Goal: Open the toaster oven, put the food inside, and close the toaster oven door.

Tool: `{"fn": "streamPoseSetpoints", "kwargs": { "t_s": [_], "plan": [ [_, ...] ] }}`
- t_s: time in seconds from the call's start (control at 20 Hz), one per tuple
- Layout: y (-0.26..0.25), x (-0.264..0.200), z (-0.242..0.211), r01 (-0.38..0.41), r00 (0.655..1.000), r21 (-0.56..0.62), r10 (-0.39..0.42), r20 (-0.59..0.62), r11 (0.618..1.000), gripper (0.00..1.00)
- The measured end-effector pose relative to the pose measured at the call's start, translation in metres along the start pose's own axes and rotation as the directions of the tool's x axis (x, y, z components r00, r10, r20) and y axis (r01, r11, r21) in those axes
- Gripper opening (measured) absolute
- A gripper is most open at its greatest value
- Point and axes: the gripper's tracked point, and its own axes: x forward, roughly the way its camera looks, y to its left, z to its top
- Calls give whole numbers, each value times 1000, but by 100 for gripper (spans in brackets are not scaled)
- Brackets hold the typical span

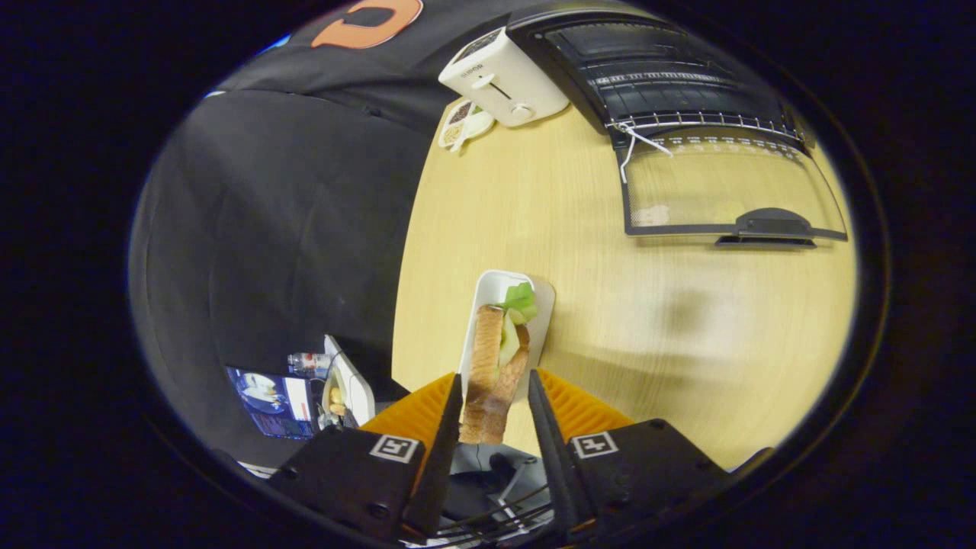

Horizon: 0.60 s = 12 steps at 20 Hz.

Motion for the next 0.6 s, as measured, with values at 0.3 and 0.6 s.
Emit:
{"fn": "streamPoseSetpoints", "kwargs": {
  "t_s": [0.3, 0.6],
  "plan": [
    [9, -5, 0, -26, 1000, 24, 27, -7, 999, 34],
    [34, -55, -1, -142, 990, 56, 142, 6, 988, 29]
  ]
}}
